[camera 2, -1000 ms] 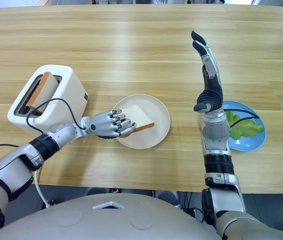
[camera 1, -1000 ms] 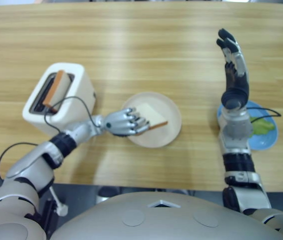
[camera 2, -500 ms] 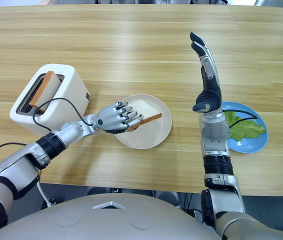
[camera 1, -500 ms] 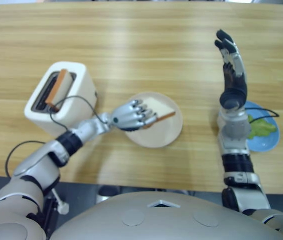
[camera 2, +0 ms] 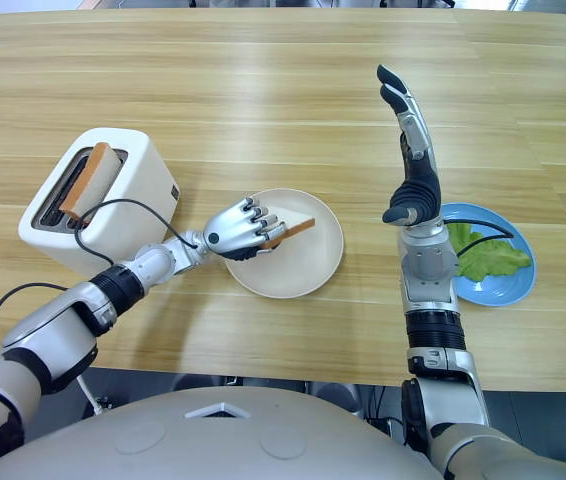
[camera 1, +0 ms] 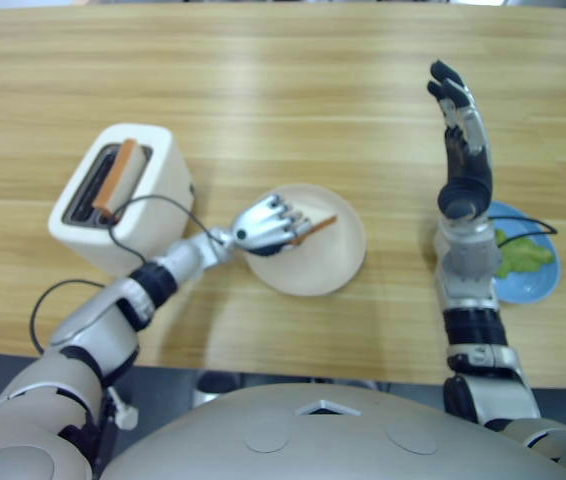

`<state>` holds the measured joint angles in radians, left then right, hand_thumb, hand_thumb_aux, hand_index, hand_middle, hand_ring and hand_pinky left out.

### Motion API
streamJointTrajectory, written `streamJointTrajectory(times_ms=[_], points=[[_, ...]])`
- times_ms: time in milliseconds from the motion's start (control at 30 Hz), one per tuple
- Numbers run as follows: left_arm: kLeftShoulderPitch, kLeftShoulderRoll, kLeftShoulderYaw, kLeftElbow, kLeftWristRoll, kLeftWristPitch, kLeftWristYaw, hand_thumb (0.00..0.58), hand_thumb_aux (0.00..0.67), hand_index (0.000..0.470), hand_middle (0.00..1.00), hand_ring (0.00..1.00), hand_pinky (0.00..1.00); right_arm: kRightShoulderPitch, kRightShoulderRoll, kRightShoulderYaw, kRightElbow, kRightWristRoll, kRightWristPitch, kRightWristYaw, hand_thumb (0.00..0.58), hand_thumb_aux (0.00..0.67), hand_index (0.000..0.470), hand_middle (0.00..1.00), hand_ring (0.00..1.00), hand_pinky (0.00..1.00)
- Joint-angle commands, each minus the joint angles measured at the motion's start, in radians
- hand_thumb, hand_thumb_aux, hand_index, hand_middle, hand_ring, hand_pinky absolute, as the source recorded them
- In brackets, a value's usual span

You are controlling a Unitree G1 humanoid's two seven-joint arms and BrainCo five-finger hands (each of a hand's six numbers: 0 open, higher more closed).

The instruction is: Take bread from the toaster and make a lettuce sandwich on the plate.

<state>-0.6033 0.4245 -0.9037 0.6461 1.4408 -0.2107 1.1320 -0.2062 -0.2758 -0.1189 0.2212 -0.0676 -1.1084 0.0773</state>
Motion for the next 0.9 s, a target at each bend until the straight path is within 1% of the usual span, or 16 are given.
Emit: streamJointTrajectory(times_ms=[33,167,333,400,433,467,500,533,567,633,667,700,733,800,867,900], points=[[-0.011,-0.016,-0.009,0.037,-0.009,0.014,-0.007,0.580,0.670,0.460,0.87,0.87,0.87,-0.001,0.008,0.003,0.000,-0.007,0.000,-0.002,0.000,0.000,0.000,0.00,0.00,0.00],[0.002,-0.033,-0.044,0.047,-0.003,0.000,-0.005,0.580,0.670,0.460,0.87,0.87,0.87,-0.001,0.003,0.003,-0.005,-0.002,0.001,0.001,0.000,0.000,0.000,0.00,0.00,0.00],[0.024,-0.049,-0.072,0.045,-0.026,-0.058,-0.001,0.580,0.670,0.460,0.87,0.87,0.87,0.005,-0.001,-0.001,-0.009,0.001,0.001,-0.001,0.000,0.000,0.000,0.00,0.00,0.00],[0.031,-0.052,-0.078,0.038,-0.035,-0.080,-0.007,0.578,0.633,0.435,0.86,0.86,0.86,0.007,0.000,0.000,-0.009,-0.002,0.001,-0.002,0.000,0.000,0.000,0.00,0.00,0.00],[0.036,-0.052,-0.080,0.031,-0.043,-0.095,-0.009,0.573,0.599,0.411,0.86,0.86,0.86,0.007,0.001,0.001,-0.010,-0.002,0.002,-0.002,0.000,0.000,0.000,0.00,0.00,0.00],[0.038,-0.052,-0.084,0.024,-0.048,-0.108,-0.013,0.573,0.596,0.409,0.86,0.86,0.86,0.007,0.001,0.001,-0.011,-0.002,0.003,-0.002,0.000,0.000,0.000,0.00,0.00,0.00],[0.040,-0.051,-0.087,0.019,-0.050,-0.116,-0.017,0.576,0.617,0.424,0.86,0.86,0.86,0.008,0.001,0.001,-0.012,-0.002,0.003,-0.002,0.000,0.000,0.000,0.00,0.00,0.00],[0.041,-0.050,-0.088,0.016,-0.051,-0.121,-0.018,0.576,0.617,0.424,0.86,0.86,0.86,0.009,0.001,0.001,-0.013,-0.003,0.003,-0.002,0.000,0.000,0.000,0.00,0.00,0.00],[0.042,-0.049,-0.087,0.013,-0.055,-0.128,-0.021,0.580,0.670,0.460,0.86,0.86,0.86,0.010,0.001,0.000,-0.014,-0.003,0.004,-0.002,0.000,0.000,0.000,0.00,0.00,0.00],[0.041,-0.047,-0.085,0.014,-0.063,-0.140,-0.034,0.580,0.670,0.460,0.86,0.86,0.86,0.011,0.002,0.000,-0.016,-0.004,0.005,-0.003,0.000,0.000,0.000,0.00,0.00,0.00],[0.040,-0.046,-0.082,0.019,-0.071,-0.149,-0.046,0.561,0.549,0.377,0.85,0.85,0.85,0.012,0.002,0.000,-0.017,-0.004,0.005,-0.003,0.000,0.000,0.000,0.00,0.00,0.00],[0.039,-0.047,-0.075,0.028,-0.088,-0.165,-0.064,0.346,0.244,0.168,0.86,0.86,0.86,0.012,0.002,0.000,-0.019,-0.004,0.006,-0.002,0.000,0.000,0.000,0.00,0.00,0.00],[0.035,-0.049,-0.070,0.037,-0.110,-0.187,-0.093,0.000,0.000,0.000,0.85,0.85,0.85,0.013,0.002,0.000,-0.019,-0.004,0.006,-0.002,0.000,0.000,0.000,0.00,0.00,0.00],[0.028,-0.047,-0.069,0.040,-0.132,-0.215,-0.148,0.000,0.000,0.000,0.85,0.85,0.85,0.013,0.002,0.001,-0.021,-0.004,0.006,-0.002,0.000,0.000,0.000,0.00,0.00,0.00],[0.029,-0.041,-0.066,0.027,-0.149,-0.236,-0.187,0.000,0.000,0.000,0.82,0.82,0.82,0.014,0.002,0.000,-0.023,-0.004,0.006,-0.002,0.000,0.000,0.000,0.00,0.00,0.00],[0.030,-0.038,-0.063,0.017,-0.154,-0.242,-0.202,0.000,0.000,0.000,0.70,0.70,0.70,0.015,0.001,0.000,-0.023,-0.004,0.006,-0.002,0.000,0.000,0.000,0.00,0.00,0.00]])
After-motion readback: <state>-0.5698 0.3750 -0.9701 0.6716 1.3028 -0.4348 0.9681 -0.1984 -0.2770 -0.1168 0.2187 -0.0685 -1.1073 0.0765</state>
